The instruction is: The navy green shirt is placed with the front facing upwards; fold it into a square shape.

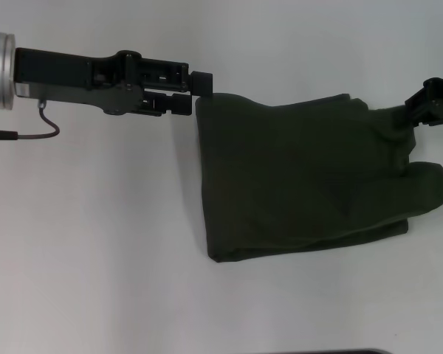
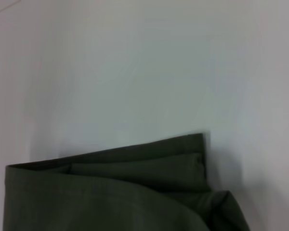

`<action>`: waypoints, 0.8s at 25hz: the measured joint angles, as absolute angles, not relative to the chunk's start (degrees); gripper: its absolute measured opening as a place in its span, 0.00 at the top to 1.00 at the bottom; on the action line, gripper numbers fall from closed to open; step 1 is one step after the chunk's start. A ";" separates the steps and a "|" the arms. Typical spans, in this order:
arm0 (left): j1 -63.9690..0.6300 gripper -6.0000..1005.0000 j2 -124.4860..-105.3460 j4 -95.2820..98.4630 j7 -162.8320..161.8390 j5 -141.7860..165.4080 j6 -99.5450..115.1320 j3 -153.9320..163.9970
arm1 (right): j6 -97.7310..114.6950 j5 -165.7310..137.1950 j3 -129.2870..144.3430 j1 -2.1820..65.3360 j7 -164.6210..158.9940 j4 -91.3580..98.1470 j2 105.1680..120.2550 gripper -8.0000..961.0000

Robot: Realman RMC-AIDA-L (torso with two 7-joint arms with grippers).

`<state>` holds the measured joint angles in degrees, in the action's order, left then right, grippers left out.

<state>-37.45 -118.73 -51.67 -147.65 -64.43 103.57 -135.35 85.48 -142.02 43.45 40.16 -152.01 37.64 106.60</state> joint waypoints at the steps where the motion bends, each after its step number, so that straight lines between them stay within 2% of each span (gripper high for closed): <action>1: -37.47 0.29 -118.73 -51.67 -147.65 -64.43 103.61 -135.36 | 85.53 -142.04 43.44 40.11 -151.90 37.67 106.53 0.93; 2: -37.48 0.29 -118.73 -51.68 -147.65 -64.43 103.66 -135.36 | 85.55 -142.20 43.44 40.05 -151.84 37.69 106.44 0.93; 7: -37.36 0.29 -118.76 -51.68 -147.65 -64.43 103.62 -135.36 | 85.30 -144.94 43.48 39.99 -151.86 37.71 106.27 0.70; 13: -37.46 0.29 -118.86 -51.68 -147.65 -64.43 103.55 -135.35 | 84.10 -145.19 43.49 39.98 -151.84 37.26 106.53 0.49; 20: -37.25 0.29 -118.91 -51.68 -147.65 -64.42 103.53 -135.35 | 82.21 -144.89 43.09 39.99 -151.76 36.89 107.52 0.32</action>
<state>-37.25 -118.91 -51.68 -147.65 -64.42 103.53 -135.35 82.21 -144.89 43.09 39.99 -151.76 36.89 107.52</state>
